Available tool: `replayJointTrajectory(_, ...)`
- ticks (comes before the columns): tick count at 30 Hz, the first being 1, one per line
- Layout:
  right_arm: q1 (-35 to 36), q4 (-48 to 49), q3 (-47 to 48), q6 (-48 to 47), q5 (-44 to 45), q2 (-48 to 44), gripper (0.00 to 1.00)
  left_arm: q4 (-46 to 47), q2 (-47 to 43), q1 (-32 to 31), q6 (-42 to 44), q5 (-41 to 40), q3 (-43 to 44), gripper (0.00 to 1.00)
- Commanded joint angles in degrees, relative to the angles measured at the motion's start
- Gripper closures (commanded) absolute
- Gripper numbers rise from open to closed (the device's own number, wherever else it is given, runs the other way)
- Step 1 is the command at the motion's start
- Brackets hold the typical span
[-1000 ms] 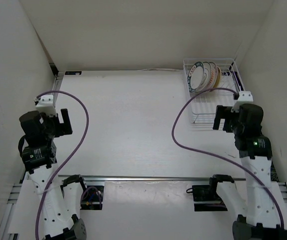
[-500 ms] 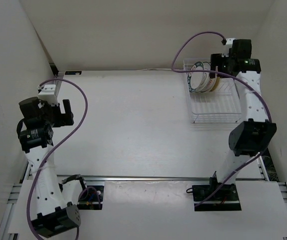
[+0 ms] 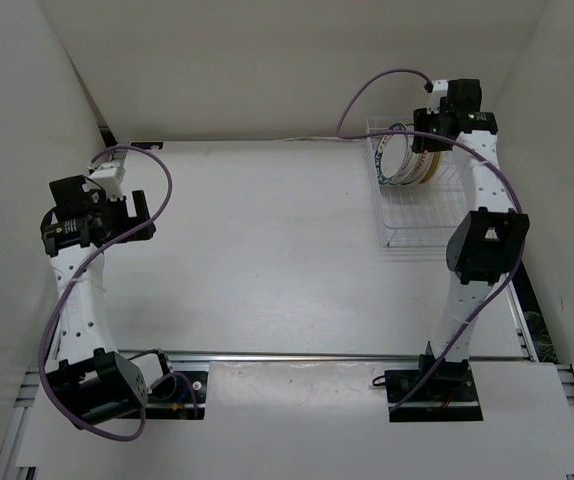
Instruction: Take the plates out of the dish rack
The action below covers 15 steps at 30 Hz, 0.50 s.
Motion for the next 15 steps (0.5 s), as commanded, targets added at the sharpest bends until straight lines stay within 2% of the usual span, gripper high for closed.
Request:
replayJointTrajectory(1,-0.3,5.8,5.6,-1.3,-1.7,2.6,0.49,0.4,0.4,0.3,-0.4,3.1,3.3,0.0)
replayJointTrajectory(4,-0.3,6.5,7.6,-0.8,-1.7,4.6,0.32,0.4,0.9,0.3,-0.4,3.7,3.8,0.0)
replayJointTrajectory(7,-0.3,7.5,7.6,-0.8,-2.5,6.0,0.25,0.4,2.0,0.3,-0.4,3.7,3.8,0.0)
replayJointTrajectory(11,-0.3,9.4,7.6,-0.3,-3.0,8.1,0.26,0.4,3.4,0.3,-0.4,3.7,3.8,0.0)
replayJointTrajectory(15,0.2,11.5,9.4,0.4,-3.0,10.1,0.39,0.4,3.9,0.3,-0.4,4.8,3.8,0.0)
